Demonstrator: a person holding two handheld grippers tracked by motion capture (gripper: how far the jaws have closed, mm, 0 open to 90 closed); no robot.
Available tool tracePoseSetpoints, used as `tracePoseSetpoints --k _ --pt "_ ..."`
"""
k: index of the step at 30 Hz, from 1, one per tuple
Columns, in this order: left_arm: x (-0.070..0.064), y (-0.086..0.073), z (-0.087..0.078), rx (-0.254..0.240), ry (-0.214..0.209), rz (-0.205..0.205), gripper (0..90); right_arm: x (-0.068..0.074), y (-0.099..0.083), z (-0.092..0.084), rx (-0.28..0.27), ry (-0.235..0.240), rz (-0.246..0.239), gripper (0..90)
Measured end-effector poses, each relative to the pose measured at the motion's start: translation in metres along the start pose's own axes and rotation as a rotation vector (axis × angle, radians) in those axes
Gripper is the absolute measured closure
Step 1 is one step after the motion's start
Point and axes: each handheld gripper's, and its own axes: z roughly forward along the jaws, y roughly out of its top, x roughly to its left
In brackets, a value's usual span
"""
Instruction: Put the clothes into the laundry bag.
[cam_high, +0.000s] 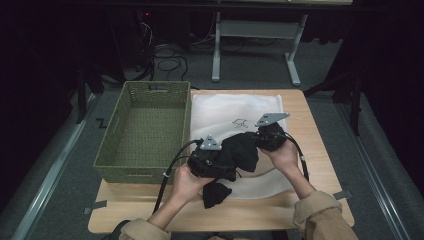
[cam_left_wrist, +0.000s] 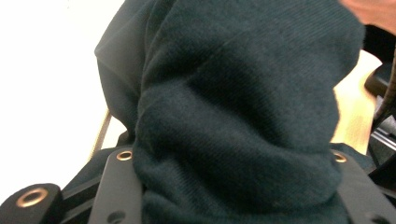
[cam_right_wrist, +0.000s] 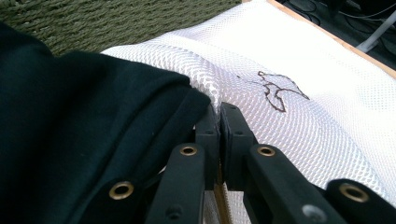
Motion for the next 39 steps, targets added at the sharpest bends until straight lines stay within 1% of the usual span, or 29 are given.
tracePoseSetpoints --k 5,7,8,12,18,22,26,27,29,34,36,37,39 --pt "-0.002 -0.003 0.005 0.022 0.014 0.015 49.3 0.001 0.000 0.000 -0.001 0.001 -0.003 88.0" --pt "-0.002 -0.004 0.006 0.028 0.016 0.018 49.2 0.001 0.000 0.000 0.000 0.002 0.000 88.0" --pt "-0.002 -0.005 0.007 0.031 0.017 0.019 49.1 0.000 0.001 0.000 0.004 0.001 -0.009 88.0" --pt "-0.002 -0.007 0.011 0.047 0.018 0.020 48.7 0.001 0.001 0.000 0.005 -0.003 -0.009 88.0" --pt "-0.003 -0.010 0.017 0.079 0.029 0.036 48.5 0.002 0.003 -0.001 -0.002 -0.001 -0.010 88.0" --pt "-0.002 -0.010 0.022 0.084 0.027 0.023 48.6 0.003 0.004 -0.001 -0.005 -0.001 -0.008 88.0" --pt "-0.001 -0.010 0.027 0.096 0.029 0.011 48.6 0.004 0.005 -0.003 -0.005 0.003 -0.016 88.0" --pt "0.000 -0.010 0.028 0.099 0.030 0.011 48.6 0.004 0.005 -0.003 -0.007 0.002 -0.012 88.0" --pt "-0.001 -0.009 0.030 0.100 0.034 0.006 48.6 0.004 0.005 -0.003 -0.011 0.004 -0.024 88.0" --pt "-0.001 -0.007 0.033 0.105 0.036 0.002 48.6 0.005 0.006 -0.003 -0.006 0.002 -0.018 88.0" --pt "-0.001 -0.006 0.035 0.105 0.041 -0.001 48.6 0.005 0.007 -0.004 -0.008 0.001 -0.027 88.0" --pt "-0.001 -0.006 0.037 0.100 0.042 -0.006 48.6 0.006 0.007 -0.004 -0.008 0.002 -0.022 88.0" --pt "0.000 -0.006 0.040 0.102 0.047 -0.008 48.6 0.006 0.008 -0.005 -0.006 0.001 -0.035 88.0"
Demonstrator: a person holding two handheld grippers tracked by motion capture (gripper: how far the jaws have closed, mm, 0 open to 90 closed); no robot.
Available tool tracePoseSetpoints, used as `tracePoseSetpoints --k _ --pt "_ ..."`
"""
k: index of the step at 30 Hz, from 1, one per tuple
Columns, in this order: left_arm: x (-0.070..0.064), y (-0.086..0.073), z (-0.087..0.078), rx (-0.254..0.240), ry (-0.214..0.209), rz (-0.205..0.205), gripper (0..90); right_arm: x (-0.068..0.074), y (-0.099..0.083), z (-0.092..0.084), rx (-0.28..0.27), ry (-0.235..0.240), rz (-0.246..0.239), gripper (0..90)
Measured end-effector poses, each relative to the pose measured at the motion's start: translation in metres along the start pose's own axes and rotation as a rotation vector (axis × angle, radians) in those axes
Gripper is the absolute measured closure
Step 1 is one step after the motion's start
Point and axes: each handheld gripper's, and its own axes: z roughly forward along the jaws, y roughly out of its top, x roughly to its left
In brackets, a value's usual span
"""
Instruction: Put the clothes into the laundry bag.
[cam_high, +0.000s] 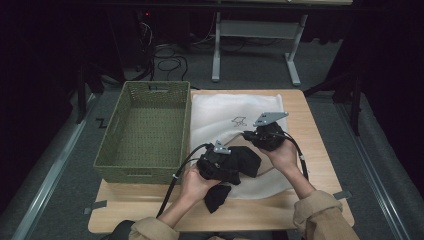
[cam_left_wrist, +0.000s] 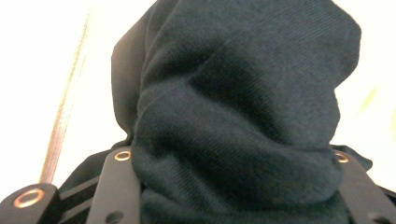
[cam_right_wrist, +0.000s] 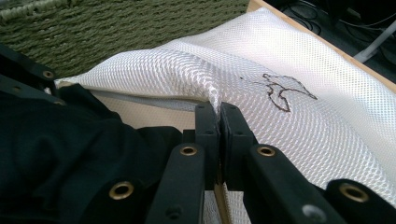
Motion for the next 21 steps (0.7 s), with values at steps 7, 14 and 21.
tracePoseSetpoints --k 7,14,21 --pt "0.001 0.001 0.006 -0.007 0.010 -0.017 48.6 0.002 0.003 -0.002 -0.006 0.005 -0.004 88.0" --pt "0.001 0.002 0.011 -0.010 0.026 -0.022 48.6 0.002 0.003 -0.002 -0.009 0.005 -0.010 88.0" --pt "0.003 0.005 0.019 -0.030 0.041 -0.049 48.6 0.005 0.003 -0.002 -0.010 0.010 -0.001 88.0"
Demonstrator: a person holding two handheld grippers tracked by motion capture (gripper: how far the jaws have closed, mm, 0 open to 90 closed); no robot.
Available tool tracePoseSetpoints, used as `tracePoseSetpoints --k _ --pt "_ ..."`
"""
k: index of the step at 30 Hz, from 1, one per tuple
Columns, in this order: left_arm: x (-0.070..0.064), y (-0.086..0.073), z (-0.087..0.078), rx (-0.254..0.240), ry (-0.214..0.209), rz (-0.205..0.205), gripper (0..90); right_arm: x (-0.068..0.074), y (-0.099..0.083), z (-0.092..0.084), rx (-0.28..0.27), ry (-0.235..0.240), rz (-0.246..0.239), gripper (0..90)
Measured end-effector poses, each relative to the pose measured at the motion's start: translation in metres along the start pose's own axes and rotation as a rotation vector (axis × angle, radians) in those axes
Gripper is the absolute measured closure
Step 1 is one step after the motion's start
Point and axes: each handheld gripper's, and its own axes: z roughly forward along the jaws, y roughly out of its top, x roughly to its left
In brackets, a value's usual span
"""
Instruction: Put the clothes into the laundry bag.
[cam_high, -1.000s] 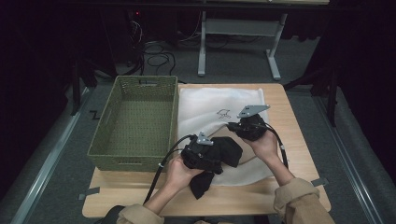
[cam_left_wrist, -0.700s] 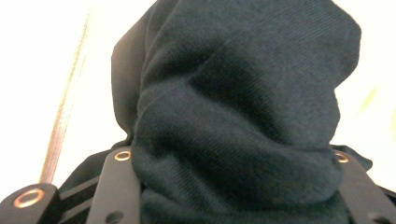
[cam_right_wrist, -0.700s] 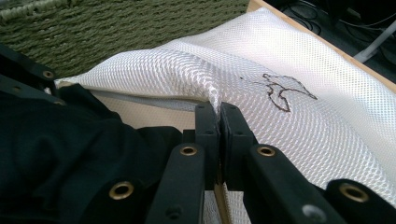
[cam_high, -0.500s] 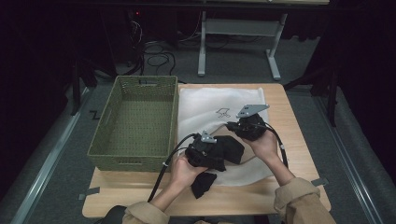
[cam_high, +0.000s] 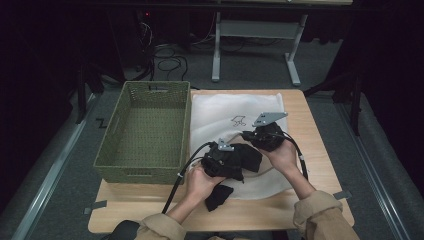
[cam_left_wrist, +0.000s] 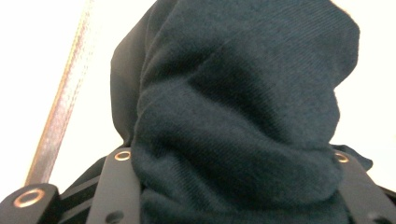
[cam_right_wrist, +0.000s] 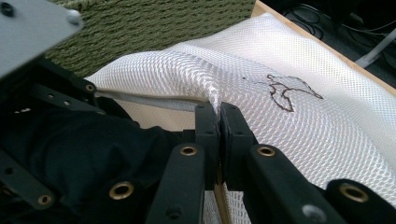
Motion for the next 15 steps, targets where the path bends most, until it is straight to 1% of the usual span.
tracePoseSetpoints --k 6,9,11,13,15 --pt "0.002 0.005 0.006 0.008 0.031 -0.007 48.6 0.000 0.000 0.000 -0.003 0.007 -0.015 88.0" --pt "0.005 0.006 0.009 0.005 0.050 -0.023 48.6 0.001 0.001 -0.001 0.004 0.008 -0.011 88.0" --pt "0.006 0.006 0.011 0.000 0.063 -0.032 48.5 0.001 0.001 -0.001 -0.001 0.007 -0.011 88.0" --pt "0.007 0.006 0.013 -0.003 0.067 -0.043 48.1 0.001 0.001 -0.001 0.000 0.009 -0.013 88.0" --pt "0.008 0.006 0.015 0.005 0.067 -0.039 47.6 0.001 0.000 0.000 -0.005 0.012 -0.008 88.0"
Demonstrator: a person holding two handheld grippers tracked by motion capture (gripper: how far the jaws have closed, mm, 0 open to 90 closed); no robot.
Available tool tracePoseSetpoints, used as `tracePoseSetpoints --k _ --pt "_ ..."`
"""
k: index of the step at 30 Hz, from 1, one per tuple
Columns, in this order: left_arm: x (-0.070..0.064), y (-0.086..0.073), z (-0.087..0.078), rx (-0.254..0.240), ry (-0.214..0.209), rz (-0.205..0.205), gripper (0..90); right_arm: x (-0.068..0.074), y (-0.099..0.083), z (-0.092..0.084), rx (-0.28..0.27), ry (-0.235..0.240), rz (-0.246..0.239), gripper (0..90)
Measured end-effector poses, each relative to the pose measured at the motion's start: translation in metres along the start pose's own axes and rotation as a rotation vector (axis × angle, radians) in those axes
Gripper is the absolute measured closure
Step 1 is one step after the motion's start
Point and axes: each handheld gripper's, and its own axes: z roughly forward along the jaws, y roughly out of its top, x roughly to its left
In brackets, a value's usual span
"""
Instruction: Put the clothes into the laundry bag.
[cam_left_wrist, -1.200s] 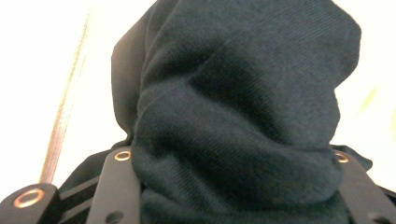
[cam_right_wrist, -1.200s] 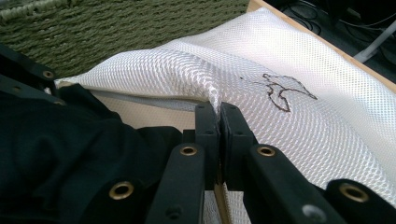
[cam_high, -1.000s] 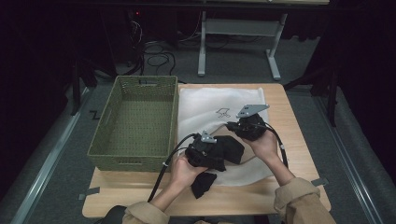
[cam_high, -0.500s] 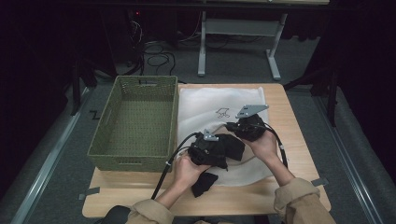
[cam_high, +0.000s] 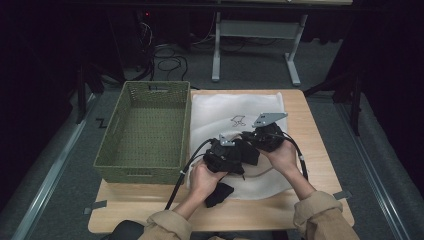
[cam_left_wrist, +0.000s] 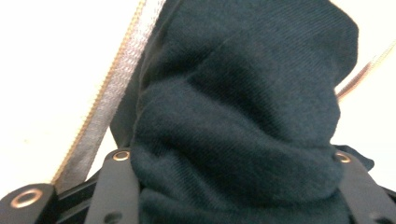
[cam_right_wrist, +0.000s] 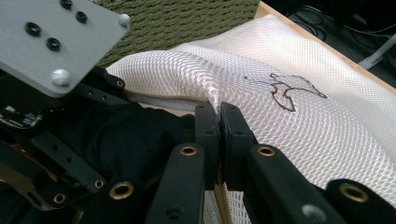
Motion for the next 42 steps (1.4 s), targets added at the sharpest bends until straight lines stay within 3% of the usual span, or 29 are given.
tracePoseSetpoints --k 4,10,19,26,36,42 --pt "-0.002 -0.001 0.005 0.020 0.010 0.020 45.3 0.001 0.000 0.001 0.007 0.000 -0.004 88.2" --pt "-0.003 -0.001 0.015 0.033 -0.002 -0.008 30.7 0.001 0.000 0.003 0.015 0.006 -0.014 88.1" --pt "-0.006 0.000 0.012 0.042 -0.033 0.011 17.5 0.000 -0.002 0.003 0.018 0.004 -0.001 88.2" --pt "-0.006 0.001 0.002 0.035 -0.067 0.020 16.4 0.000 -0.003 0.003 0.017 0.003 0.002 88.2" --pt "-0.010 0.000 -0.017 0.008 -0.079 0.041 14.3 0.000 -0.002 0.003 0.018 0.002 -0.001 88.1" --pt "-0.011 0.001 -0.027 0.019 -0.100 0.052 10.6 0.000 -0.002 0.002 0.022 0.000 -0.003 88.1"
